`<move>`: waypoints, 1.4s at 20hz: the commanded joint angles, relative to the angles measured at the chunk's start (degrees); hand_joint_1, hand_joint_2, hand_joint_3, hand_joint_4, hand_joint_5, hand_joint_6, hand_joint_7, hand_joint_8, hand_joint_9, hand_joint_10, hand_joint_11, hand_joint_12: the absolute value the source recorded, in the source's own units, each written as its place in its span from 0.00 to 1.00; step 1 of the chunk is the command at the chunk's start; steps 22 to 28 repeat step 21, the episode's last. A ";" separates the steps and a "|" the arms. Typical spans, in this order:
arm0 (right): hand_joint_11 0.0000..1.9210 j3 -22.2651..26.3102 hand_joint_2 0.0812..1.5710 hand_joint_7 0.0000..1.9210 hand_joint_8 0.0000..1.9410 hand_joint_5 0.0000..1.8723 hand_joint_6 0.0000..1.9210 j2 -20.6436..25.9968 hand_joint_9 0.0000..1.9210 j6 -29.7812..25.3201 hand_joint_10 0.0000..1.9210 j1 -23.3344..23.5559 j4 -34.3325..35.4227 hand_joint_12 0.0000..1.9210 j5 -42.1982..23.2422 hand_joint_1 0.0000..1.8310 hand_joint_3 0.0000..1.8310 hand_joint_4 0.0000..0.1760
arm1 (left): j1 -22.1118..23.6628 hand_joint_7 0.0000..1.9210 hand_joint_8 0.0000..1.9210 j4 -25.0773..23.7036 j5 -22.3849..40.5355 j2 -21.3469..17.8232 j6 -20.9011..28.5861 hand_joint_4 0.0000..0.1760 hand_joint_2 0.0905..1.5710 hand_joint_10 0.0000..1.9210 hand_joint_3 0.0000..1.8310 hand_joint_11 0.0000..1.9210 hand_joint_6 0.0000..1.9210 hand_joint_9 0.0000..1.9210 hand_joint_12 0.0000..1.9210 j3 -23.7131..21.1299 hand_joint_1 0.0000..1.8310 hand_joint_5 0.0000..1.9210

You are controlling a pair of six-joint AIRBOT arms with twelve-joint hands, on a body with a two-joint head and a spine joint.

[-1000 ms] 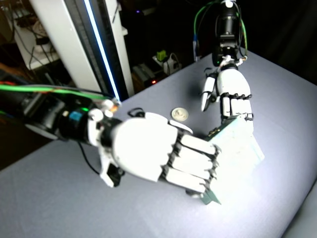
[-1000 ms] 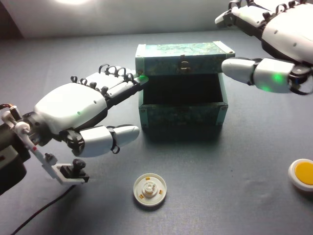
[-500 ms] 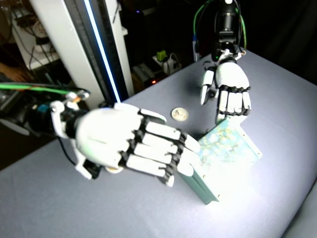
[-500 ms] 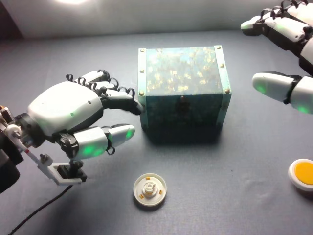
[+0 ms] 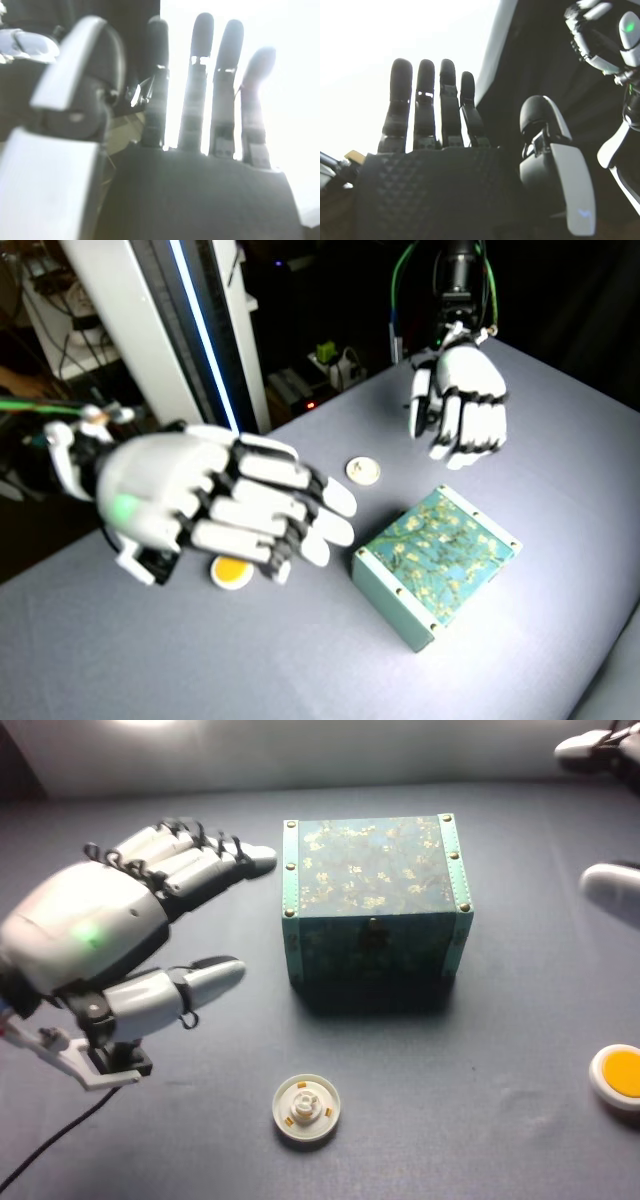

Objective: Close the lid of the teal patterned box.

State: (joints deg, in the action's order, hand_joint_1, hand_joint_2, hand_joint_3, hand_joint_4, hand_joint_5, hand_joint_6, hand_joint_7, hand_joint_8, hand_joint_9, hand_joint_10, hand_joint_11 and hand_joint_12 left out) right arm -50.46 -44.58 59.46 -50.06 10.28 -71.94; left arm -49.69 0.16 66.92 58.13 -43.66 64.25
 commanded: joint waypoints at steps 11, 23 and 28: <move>0.00 3.59 0.86 0.00 0.00 0.00 0.00 3.39 0.00 -0.31 0.00 -4.63 0.08 0.00 -18.52 0.01 0.00 0.01 | -4.61 0.00 0.00 5.05 18.69 -4.81 -5.06 0.93 0.80 0.00 0.00 0.00 0.00 0.00 0.00 -4.50 0.00 0.00; 0.00 4.91 0.83 0.00 0.00 0.00 0.00 5.41 0.00 -0.30 0.00 -6.76 0.07 0.00 -27.44 0.05 0.00 0.07 | -7.34 0.00 0.00 8.00 32.07 -8.48 -9.29 0.87 0.83 0.00 0.00 0.00 0.00 0.00 0.00 -7.29 0.17 0.00; 0.00 4.91 0.83 0.00 0.00 0.00 0.00 5.41 0.00 -0.30 0.00 -6.76 0.07 0.00 -27.44 0.05 0.00 0.07 | -7.34 0.00 0.00 8.00 32.07 -8.48 -9.29 0.87 0.83 0.00 0.00 0.00 0.00 0.00 0.00 -7.29 0.17 0.00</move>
